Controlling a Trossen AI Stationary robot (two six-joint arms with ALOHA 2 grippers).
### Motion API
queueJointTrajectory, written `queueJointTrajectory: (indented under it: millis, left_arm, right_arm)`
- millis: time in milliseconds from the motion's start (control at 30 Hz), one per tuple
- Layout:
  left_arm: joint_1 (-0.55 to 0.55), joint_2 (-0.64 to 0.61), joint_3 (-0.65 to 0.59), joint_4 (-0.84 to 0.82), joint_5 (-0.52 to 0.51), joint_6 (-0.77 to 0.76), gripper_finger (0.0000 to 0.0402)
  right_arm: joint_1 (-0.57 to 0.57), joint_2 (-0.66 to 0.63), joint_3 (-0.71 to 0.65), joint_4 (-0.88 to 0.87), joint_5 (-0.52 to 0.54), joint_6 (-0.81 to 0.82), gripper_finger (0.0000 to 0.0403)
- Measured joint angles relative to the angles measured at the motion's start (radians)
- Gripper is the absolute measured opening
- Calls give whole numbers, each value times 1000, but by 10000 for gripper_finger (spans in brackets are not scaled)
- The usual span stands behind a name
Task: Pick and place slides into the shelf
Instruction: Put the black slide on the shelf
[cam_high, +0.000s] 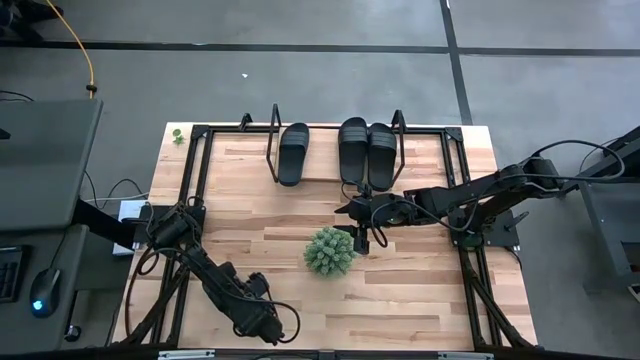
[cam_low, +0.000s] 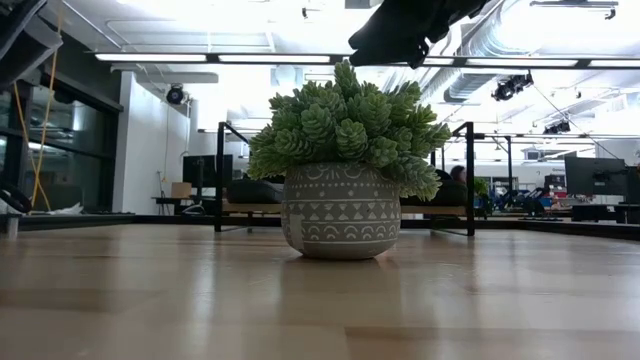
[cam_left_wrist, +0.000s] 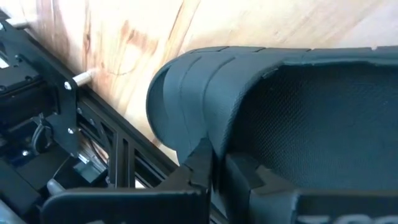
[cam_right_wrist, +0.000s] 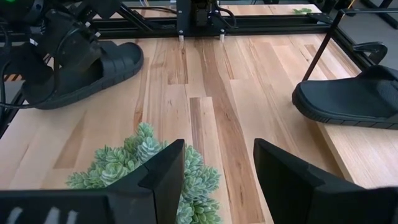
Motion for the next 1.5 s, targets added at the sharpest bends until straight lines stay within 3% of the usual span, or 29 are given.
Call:
queueJointTrajectory:
  millis: [233, 433, 900, 1500]
  left_arm:
    - [0, -4, 0, 2, 0, 25, 18]
    - [1, -7, 21, 2, -6, 54, 5]
    - [15, -8, 219, 5, -188, 133, 8]
    - [92, -19, 237, 4, -250, 274, 5]
  right_arm:
    - [0, 0, 0, 0, 0, -35, 183]
    - [0, 0, 0, 0, 0, -92, 183]
    - [53, 0, 0, 30, 40, -279, 183]
    - [92, 0, 0, 58, 94, -323, 183]
